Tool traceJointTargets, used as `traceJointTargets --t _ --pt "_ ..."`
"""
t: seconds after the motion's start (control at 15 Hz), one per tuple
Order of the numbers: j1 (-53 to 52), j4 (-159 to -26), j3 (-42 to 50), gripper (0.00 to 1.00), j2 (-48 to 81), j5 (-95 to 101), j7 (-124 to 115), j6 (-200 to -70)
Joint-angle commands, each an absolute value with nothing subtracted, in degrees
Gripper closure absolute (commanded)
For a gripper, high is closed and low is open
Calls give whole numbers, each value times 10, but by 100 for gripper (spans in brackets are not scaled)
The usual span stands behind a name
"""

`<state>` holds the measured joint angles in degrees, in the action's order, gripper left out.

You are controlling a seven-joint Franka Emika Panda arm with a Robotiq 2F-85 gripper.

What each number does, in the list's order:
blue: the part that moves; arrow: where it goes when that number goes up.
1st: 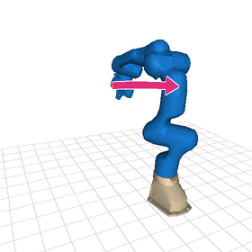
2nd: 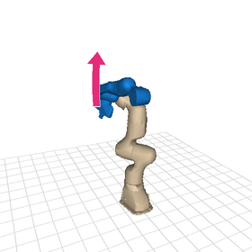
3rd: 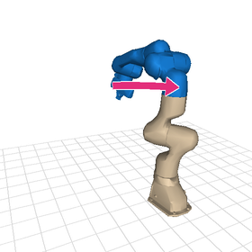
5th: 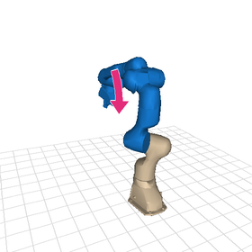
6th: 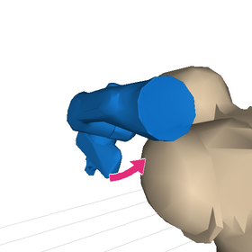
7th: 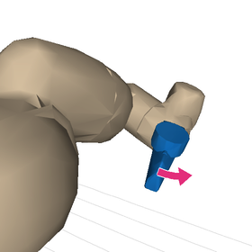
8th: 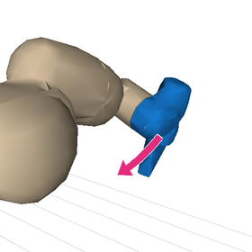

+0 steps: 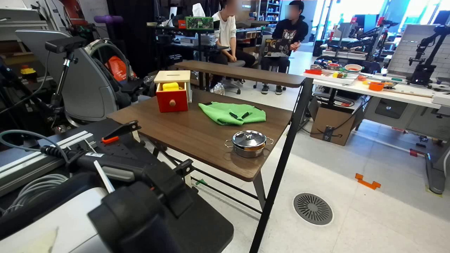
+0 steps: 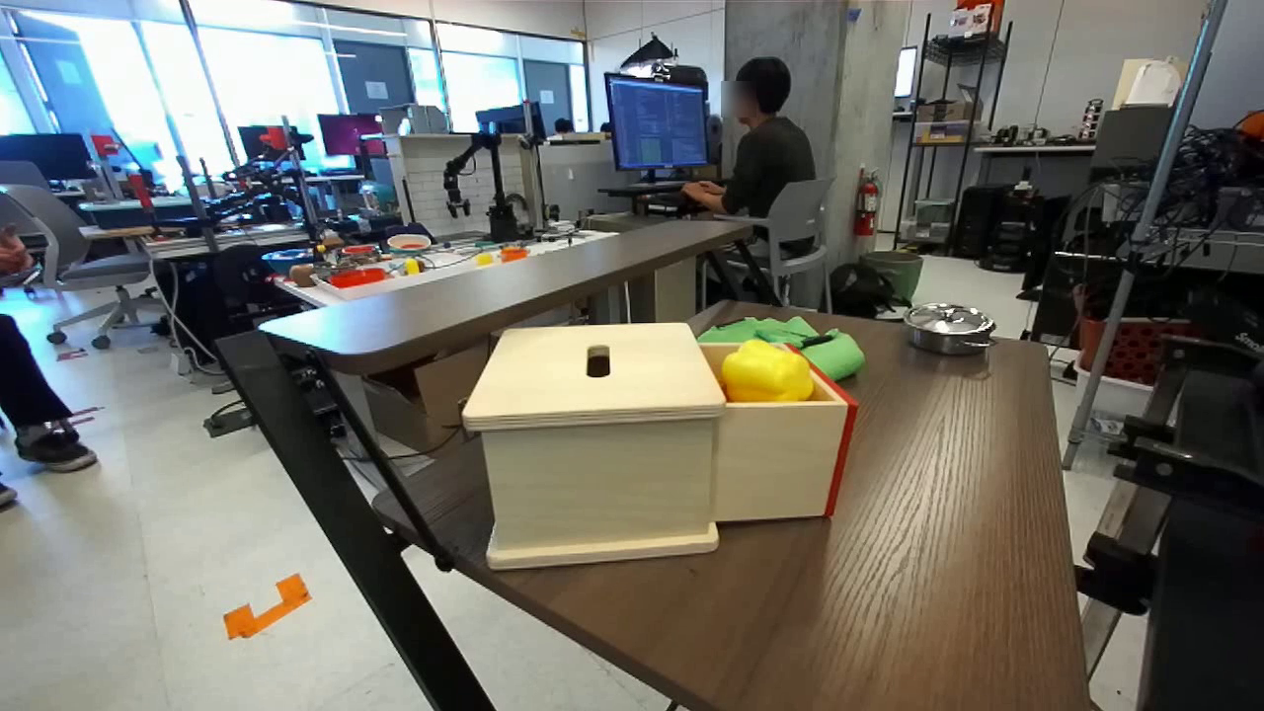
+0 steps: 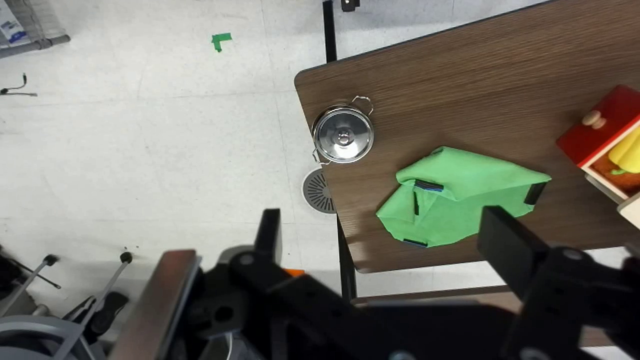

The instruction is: Unfold the green cloth

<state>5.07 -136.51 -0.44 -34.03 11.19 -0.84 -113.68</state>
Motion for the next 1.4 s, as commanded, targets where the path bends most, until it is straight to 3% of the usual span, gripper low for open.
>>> traceJointTargets --t 0.0,0.67,0.8,0.87,1.33 --pt "45 -1364 0 0 -340 115 -11 -1135" --pt "13 -1312 8 0 -96 101 73 -1282" --pt "35 -1283 -10 0 -36 158 -24 -1288" --pt "21 -1327 0 0 -94 124 22 -1282" --pt "21 -1318 0 0 -81 129 14 -1282"
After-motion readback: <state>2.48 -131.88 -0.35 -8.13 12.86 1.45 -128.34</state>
